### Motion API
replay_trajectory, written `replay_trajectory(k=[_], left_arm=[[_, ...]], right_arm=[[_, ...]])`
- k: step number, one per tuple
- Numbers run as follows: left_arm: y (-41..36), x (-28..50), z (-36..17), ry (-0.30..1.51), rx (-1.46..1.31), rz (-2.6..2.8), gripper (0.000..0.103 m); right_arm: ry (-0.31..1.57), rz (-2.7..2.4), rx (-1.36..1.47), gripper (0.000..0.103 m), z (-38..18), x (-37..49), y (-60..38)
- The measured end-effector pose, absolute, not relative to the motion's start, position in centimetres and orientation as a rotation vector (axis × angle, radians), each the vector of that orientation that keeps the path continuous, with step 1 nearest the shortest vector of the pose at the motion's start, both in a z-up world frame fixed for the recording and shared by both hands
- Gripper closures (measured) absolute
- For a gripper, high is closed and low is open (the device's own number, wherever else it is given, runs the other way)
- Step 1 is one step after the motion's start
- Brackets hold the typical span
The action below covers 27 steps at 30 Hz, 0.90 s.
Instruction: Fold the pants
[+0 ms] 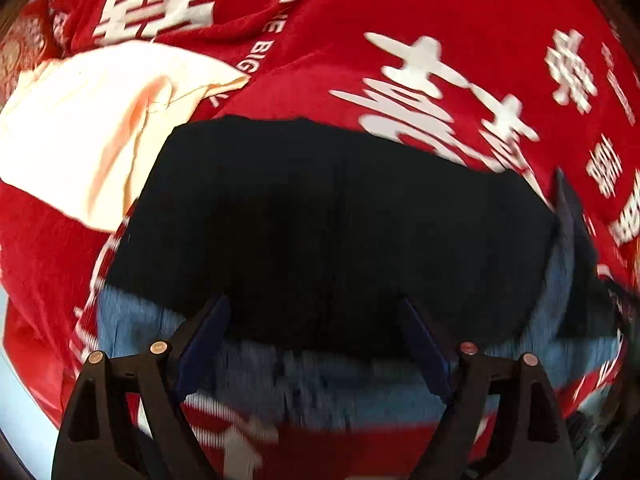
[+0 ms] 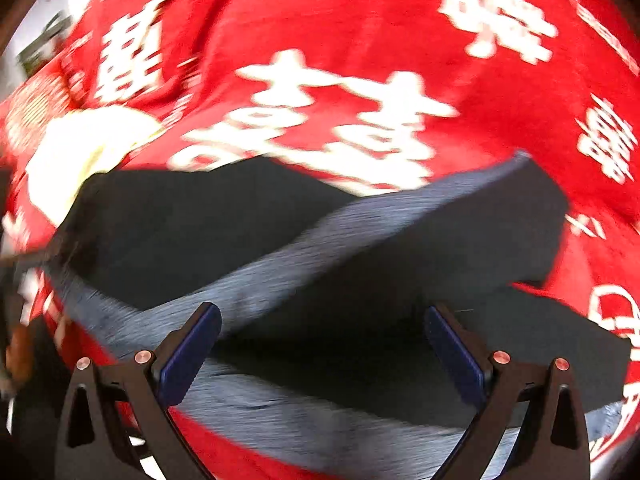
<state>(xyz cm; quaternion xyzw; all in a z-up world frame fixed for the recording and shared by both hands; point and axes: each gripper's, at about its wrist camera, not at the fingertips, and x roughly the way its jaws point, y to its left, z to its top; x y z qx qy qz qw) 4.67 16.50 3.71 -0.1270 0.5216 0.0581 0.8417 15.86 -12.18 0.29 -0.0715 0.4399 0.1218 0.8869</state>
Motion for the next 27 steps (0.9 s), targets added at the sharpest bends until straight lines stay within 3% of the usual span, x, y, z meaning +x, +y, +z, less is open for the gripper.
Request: replay_trajectory(k=[5, 9, 16, 17, 18, 21, 22, 24, 26, 27], left_arm=[[13.3, 5.0, 5.8, 1.097, -0.371, -0.009, 0.015], [6.2, 8.5, 6.6, 1.117, -0.348, -0.209, 0.015], [-1.0, 10.5, 4.2, 1.211, -0.203, -0.326, 0.015], [-1.3, 10.3, 4.0, 1.202, -0.184, -0.323, 0.015], [-1.4, 10.1, 4.1, 1.194, -0.171, -0.325, 0.015], [-1.6, 9.7, 4.2, 1.18, -0.148, -0.33, 0.016], [-1.8, 9.7, 4.2, 1.179, -0.135, -0.326, 0.018], [-2.3, 9.9, 4.3, 1.176, -0.092, -0.308, 0.03], [-2.0, 9.5, 4.5, 1.182, -0.094, -0.315, 0.051], [-1.7, 9.4, 4.6, 1.19, -0.117, -0.324, 0.055]], right_arm=[[0.937, 0.024, 0.067, 0.001, 1.5, 22.7, -20.7], [1.033, -0.071, 0.23, 0.001, 1.6, 28.1, -23.5], [1.213, -0.134, 0.135, 0.001, -1.7, 35.9, -20.9], [1.248, -0.16, 0.115, 0.006, -2.8, 36.3, -20.9], [1.259, -0.174, 0.099, 0.027, -3.4, 36.4, -21.1], [1.2, -0.147, 0.075, 0.075, -2.6, 35.1, -21.5], [1.188, -0.129, 0.087, 0.084, -2.1, 34.5, -21.8], [1.144, -0.114, 0.142, 0.086, -1.1, 32.9, -22.9], [1.082, -0.108, 0.217, 0.087, 0.4, 30.7, -24.4], [1.054, -0.106, 0.237, 0.087, 1.0, 29.6, -24.9]])
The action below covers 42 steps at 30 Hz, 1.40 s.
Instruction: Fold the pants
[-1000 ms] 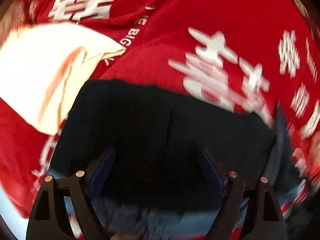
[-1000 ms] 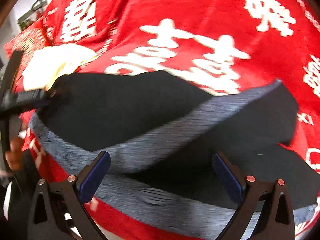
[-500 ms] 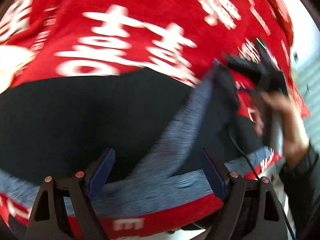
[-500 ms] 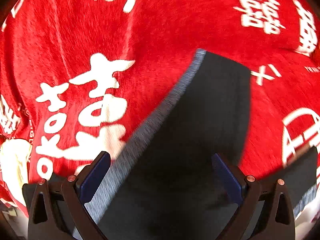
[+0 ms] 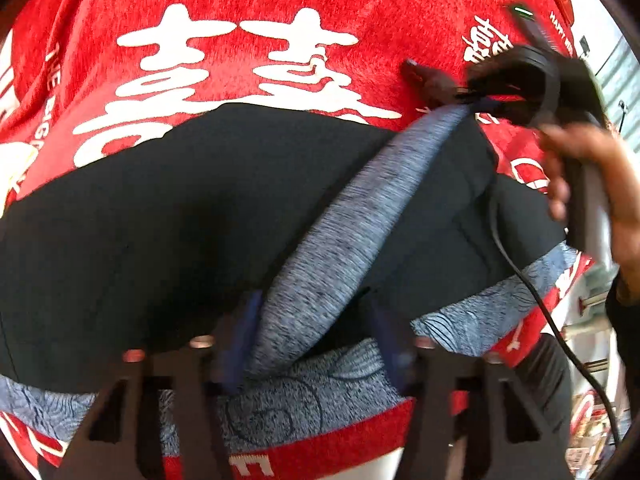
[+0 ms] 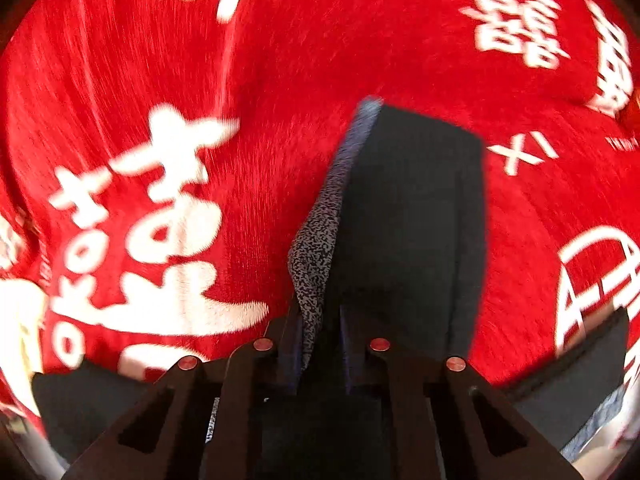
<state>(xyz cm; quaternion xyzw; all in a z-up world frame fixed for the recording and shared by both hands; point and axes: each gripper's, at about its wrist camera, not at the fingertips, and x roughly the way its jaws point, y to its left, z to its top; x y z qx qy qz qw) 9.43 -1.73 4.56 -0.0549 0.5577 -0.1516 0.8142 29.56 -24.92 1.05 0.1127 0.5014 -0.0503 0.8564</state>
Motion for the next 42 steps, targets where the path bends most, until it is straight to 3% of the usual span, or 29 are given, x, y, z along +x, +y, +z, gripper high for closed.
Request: replay_trajectory(k=[1, 4, 8, 13, 15, 18, 19, 20, 21, 22, 33, 37, 39, 40, 41, 42], left_arm=[[-1.4, 9.3, 4.6, 1.198, -0.141, -0.332, 0.062], [-1.1, 8.4, 4.9, 1.204, -0.162, -0.36, 0.067], [-2.0, 5.8, 5.2, 1.192, -0.109, -0.434, 0.069], [-3.4, 4.8, 3.6, 1.24, -0.055, -0.452, 0.069], [-3.6, 4.9, 4.0, 1.24, -0.065, -0.455, 0.067], [-4.3, 5.1, 5.5, 1.205, -0.077, -0.48, 0.051], [-4.6, 5.2, 5.8, 1.199, -0.071, -0.476, 0.037], [-4.9, 5.4, 5.9, 1.194, -0.065, -0.466, 0.029], [-5.6, 5.8, 5.9, 1.186, -0.059, -0.457, 0.029], [-5.8, 6.2, 5.7, 1.188, -0.055, -0.46, 0.029], [-8.9, 9.3, 5.3, 1.234, -0.126, -0.424, 0.029], [-9.6, 11.4, 3.9, 1.307, -0.142, -0.333, 0.027], [-9.9, 11.7, 3.6, 1.319, -0.153, -0.33, 0.019], [-10.1, 11.8, 3.7, 1.324, -0.146, -0.326, 0.019], [-10.4, 11.7, 3.6, 1.329, -0.131, -0.318, 0.019], [-10.5, 11.6, 3.6, 1.327, -0.12, -0.316, 0.019]], right_arm=[[1.015, -0.104, 0.258, 0.087, 1.9, 28.0, -25.5], [0.891, -0.116, 0.334, 0.087, 4.1, 22.2, -27.1], [0.782, -0.162, 0.435, 0.087, 4.5, 13.1, -29.3], [0.826, -0.219, 0.47, 0.087, 0.8, 6.6, -32.2], [0.885, -0.213, 0.502, 0.087, -1.1, 6.4, -33.2], [0.896, -0.199, 0.496, 0.086, -1.9, 5.9, -34.0], [0.881, -0.187, 0.464, 0.074, -1.5, 5.7, -33.9], [0.877, -0.19, 0.426, 0.057, -1.1, 5.8, -33.7], [0.875, -0.198, 0.392, 0.013, -0.8, 5.9, -33.6], [0.848, -0.205, 0.344, 0.003, -0.3, 6.0, -33.5], [0.816, -0.133, -0.092, 0.003, 2.7, 13.1, -30.3], [0.904, -0.109, -0.191, 0.003, 2.0, 18.5, -28.2], [0.991, -0.098, -0.266, 0.003, 0.6, 20.9, -27.6], [1.039, -0.092, -0.286, 0.009, -0.4, 21.8, -27.9], [1.058, -0.064, -0.244, 0.024, -0.8, 22.0, -28.6], [1.065, -0.038, -0.165, 0.068, -0.7, 22.0, -29.7]])
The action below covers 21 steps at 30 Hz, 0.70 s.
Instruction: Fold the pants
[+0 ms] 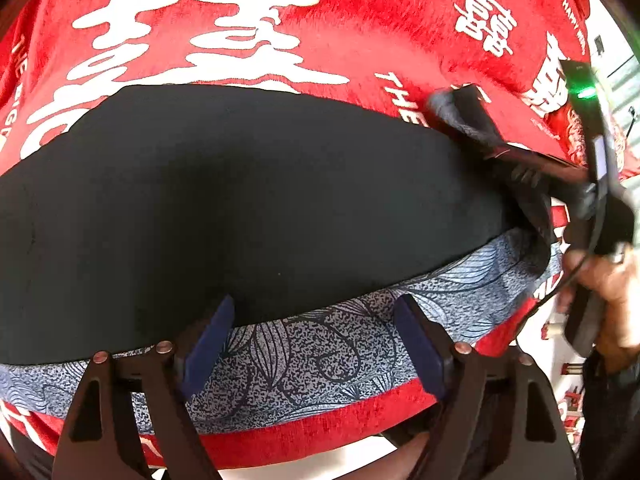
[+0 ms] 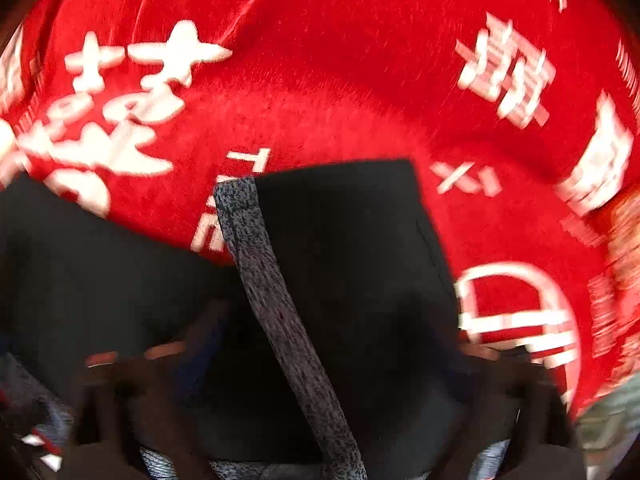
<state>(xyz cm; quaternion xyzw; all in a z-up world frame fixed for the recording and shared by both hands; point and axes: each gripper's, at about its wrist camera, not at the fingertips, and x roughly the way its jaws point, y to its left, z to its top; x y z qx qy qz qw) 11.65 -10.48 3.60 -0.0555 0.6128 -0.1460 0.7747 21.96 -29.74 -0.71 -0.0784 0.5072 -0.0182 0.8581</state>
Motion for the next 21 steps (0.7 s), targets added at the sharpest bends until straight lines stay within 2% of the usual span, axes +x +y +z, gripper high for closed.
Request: replay_trajectory(k=[1, 2, 3, 11, 13, 18, 21], left_arm=[[-10.5, 11.6, 3.6, 1.322, -0.116, -0.316, 0.019], [-10.5, 11.5, 3.5, 1.317, -0.114, -0.317, 0.019], [-10.5, 11.4, 3.5, 1.312, -0.108, -0.319, 0.019], [-11.0, 10.6, 4.7, 1.323, -0.165, -0.403, 0.019], [-11.7, 10.4, 4.7, 1.321, -0.15, -0.415, 0.019], [-13.6, 10.1, 4.3, 1.328, -0.04, -0.394, 0.018], [-13.8, 10.1, 4.6, 1.341, -0.06, -0.408, 0.018]], right_arm=[[1.072, -0.044, -0.08, 0.078, -0.3, 21.6, -31.2], [1.051, -0.046, -0.013, 0.093, 0.4, 20.9, -32.4], [1.024, -0.054, 0.034, 0.097, 1.1, 19.9, -33.5], [0.748, -0.102, 0.384, 0.097, 6.4, 8.1, -42.7], [0.726, -0.092, 0.493, 0.097, 5.4, 6.1, -44.9], [0.858, -0.1, 0.623, 0.097, -1.8, 5.6, -46.6], [0.811, -0.044, 0.784, 0.096, -4.0, 4.9, -48.0]])
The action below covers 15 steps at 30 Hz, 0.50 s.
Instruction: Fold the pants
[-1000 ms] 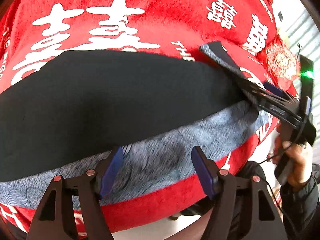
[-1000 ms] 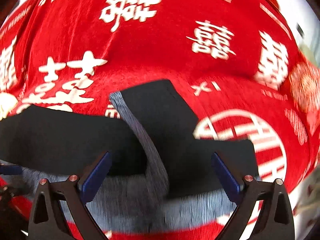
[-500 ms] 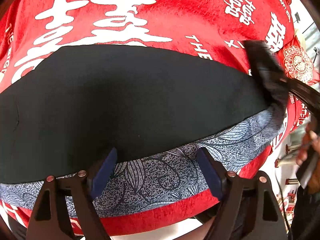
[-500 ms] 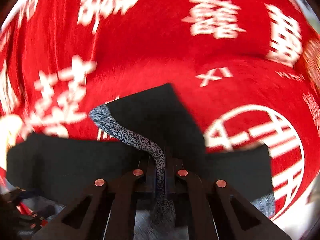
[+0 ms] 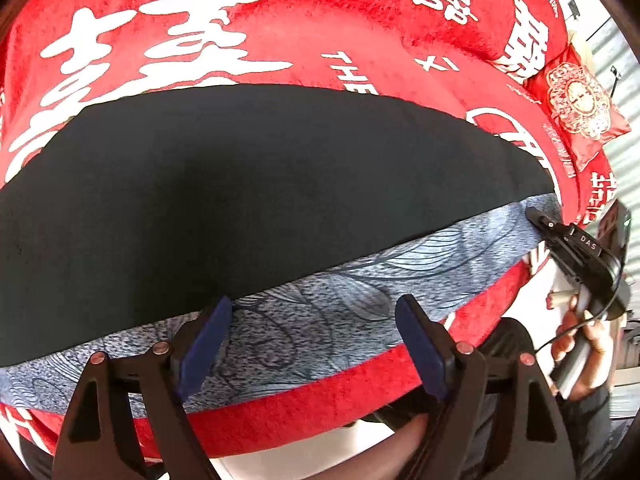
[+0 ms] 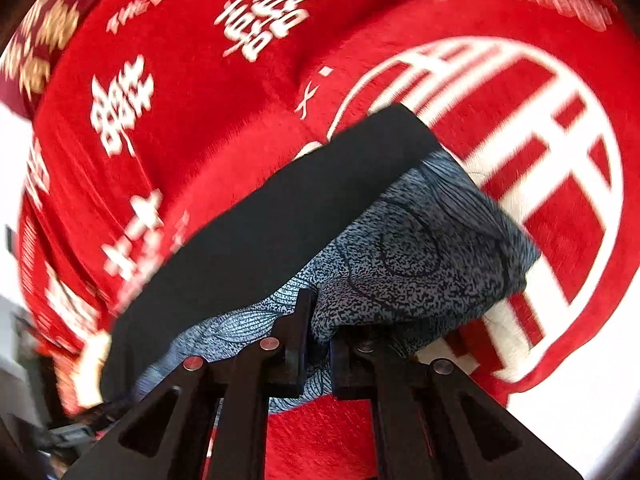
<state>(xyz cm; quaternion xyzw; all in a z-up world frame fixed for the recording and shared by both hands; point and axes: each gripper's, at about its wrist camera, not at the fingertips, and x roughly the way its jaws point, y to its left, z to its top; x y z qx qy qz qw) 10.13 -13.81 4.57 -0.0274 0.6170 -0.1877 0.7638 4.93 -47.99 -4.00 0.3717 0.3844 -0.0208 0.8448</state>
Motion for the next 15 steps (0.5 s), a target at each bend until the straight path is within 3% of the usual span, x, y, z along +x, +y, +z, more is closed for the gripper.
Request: replay_trajectory(k=[2, 3, 4, 8, 15], left_arm=[[-14.1, 10.3, 4.7, 1.349, -0.082, -0.41, 0.018], [-14.5, 10.7, 4.7, 1.354, -0.093, -0.414, 0.018], [-15.2, 11.1, 4.7, 1.36, -0.095, -0.42, 0.018], [-19.9, 12.0, 5.0, 1.366, -0.069, -0.471, 0.018], [-29.6, 14.0, 3.9, 1.414, 0.01, -0.417, 0.015]], right_arm=[[0.772, -0.051, 0.834, 0.067, -3.9, 4.6, -48.9], [0.751, -0.071, 0.845, 0.026, -3.7, 4.4, -49.4], [0.701, -0.094, 0.859, 0.008, -3.3, 4.1, -50.0], [0.637, -0.084, 0.921, 0.008, -2.6, 4.1, -51.8], [0.705, -0.084, 0.835, 0.008, -2.9, 5.1, -52.2]])
